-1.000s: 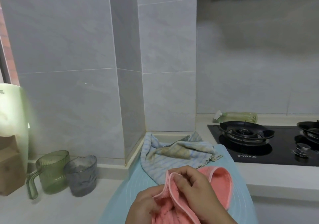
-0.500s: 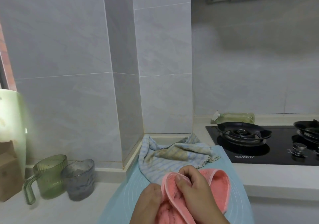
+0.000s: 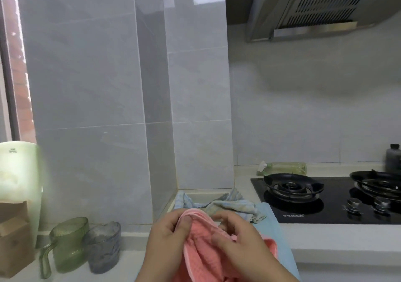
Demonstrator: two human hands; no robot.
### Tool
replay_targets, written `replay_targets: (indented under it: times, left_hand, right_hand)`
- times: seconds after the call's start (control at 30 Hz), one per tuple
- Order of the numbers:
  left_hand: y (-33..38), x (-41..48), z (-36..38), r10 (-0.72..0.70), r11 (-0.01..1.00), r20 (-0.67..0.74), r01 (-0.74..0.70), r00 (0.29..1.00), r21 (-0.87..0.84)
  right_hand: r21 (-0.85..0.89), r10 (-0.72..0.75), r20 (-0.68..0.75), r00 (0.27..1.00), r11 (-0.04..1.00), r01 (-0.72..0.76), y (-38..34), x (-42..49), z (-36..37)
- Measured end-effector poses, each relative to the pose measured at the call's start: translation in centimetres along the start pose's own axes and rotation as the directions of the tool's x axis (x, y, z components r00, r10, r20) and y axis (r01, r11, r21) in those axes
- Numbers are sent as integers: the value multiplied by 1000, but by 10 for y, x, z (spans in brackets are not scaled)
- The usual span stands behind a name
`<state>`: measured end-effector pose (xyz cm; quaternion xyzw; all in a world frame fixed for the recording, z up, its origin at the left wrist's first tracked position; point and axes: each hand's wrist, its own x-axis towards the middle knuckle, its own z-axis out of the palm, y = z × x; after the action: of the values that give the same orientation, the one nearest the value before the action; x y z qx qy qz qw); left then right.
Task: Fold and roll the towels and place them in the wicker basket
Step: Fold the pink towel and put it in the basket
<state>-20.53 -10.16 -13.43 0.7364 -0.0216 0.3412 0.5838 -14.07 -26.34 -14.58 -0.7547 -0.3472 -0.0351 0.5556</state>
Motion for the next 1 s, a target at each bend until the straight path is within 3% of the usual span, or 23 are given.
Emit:
replay_targets:
  times: [0.13, 0.27, 0.37, 0.57, 0.73, 0.83, 1.0]
  left_hand:
    - [43, 14, -11, 13, 990, -35, -18, 999, -140]
    - [79, 28, -24, 19, 981, -95, -38, 995, -192]
    - [100, 39, -35, -6, 971, -157, -32, 988, -238]
    - [118, 47, -53, -10, 984, -233, -32, 972, -176]
    - [121, 53, -70, -45, 991, -260, 10, 964, -132]
    - [120, 56, -81, -65, 990, -282, 26, 957, -141]
    - [117, 49, -98, 84, 992, -224, -59, 971, 113]
  right_hand:
    - [-186, 21, 80, 997, 982, -6, -18, -10, -11]
    - [-254, 103, 7, 995, 962, -98, -17, -15, -22]
    - [-282, 67, -17, 998, 957, -69, -25, -22, -41]
    - [-418, 7, -90, 996, 907, -44, -40, -31, -83]
    - [-396, 23, -178, 984, 914, -93, -60, -43, -114]
    - [-264, 32, -303, 953, 958, -116, -69, -49, -125]
    - [-73, 40, -447, 894, 994, -81, -89, -45, -144]
